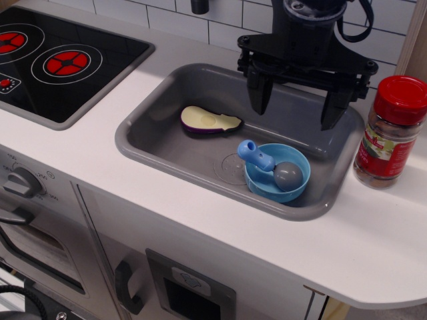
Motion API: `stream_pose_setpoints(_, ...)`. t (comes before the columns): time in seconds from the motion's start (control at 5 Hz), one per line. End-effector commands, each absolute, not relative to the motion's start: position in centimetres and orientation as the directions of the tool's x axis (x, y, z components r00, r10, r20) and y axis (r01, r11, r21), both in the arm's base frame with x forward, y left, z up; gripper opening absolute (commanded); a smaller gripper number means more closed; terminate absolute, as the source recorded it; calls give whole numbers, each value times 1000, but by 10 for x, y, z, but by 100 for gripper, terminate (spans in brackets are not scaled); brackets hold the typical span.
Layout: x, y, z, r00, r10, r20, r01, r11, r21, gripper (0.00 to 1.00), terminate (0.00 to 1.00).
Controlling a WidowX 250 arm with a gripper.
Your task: Take spoon out of bowl sink
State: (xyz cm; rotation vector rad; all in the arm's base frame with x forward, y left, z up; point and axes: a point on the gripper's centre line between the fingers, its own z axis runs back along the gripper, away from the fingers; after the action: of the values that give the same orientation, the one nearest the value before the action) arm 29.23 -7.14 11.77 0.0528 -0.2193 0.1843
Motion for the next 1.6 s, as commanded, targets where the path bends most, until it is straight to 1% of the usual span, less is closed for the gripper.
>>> stream_pose_setpoints(0.0,292,-71,118,959,176,221,-187,982,32,100,0)
stream_pose_setpoints(0.2,301,-48,121,953,150,262,-154,988,-5,100,0)
stream_pose_setpoints(0.4,317,-21,107,895,326,303,-320,945,-73,100,0)
stream_pose_setpoints(0.6,321,-1,99,774,542,327,-539,835,-107,100,0)
stream_pose_setpoints(0.8,318,0,87,672,679,296,-688,720,-90,100,0)
stream_pose_setpoints(1.0,307,-21,78,479,828,292,-844,526,-108,100,0)
stream_pose_setpoints(1.2,306,-31,67,262,926,273,-949,299,-104,100,0)
stream_pose_setpoints(1.4,319,-29,53,55,958,280,-984,100,-148,100,0)
